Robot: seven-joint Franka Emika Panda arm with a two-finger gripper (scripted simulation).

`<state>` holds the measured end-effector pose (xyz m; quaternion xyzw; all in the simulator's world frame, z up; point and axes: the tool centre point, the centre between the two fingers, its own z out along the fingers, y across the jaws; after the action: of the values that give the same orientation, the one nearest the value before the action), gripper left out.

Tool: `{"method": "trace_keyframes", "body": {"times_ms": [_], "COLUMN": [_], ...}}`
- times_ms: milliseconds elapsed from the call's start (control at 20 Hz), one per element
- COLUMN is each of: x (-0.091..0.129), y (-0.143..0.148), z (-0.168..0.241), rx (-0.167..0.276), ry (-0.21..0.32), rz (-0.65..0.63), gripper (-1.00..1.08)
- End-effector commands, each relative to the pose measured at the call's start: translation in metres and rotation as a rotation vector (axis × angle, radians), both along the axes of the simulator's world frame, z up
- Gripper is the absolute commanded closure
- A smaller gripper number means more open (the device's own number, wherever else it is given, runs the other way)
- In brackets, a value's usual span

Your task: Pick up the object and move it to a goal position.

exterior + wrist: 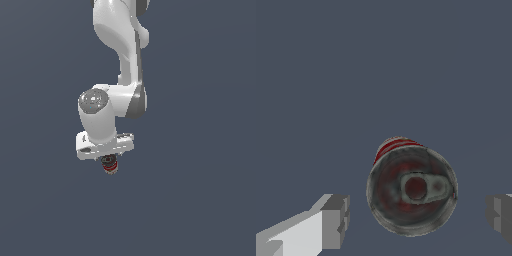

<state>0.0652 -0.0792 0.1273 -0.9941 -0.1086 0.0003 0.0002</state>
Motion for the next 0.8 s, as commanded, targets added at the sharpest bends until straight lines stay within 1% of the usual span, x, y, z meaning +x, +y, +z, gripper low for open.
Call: {"method": "trace_keyframes", "body": {"times_ms": [0,450,750], "x": [0.000,-0.001,0.001], "y": [0.000,0.000,0.000], "z": [-0.003,-0.046,-0.050], "rx": [0.000,0.000,0.000], "ry": [0.000,-0.001,-0.001], "rz": [0.001,0.004,0.004], "gripper": [-0.92,-0.92,-0.92]}}
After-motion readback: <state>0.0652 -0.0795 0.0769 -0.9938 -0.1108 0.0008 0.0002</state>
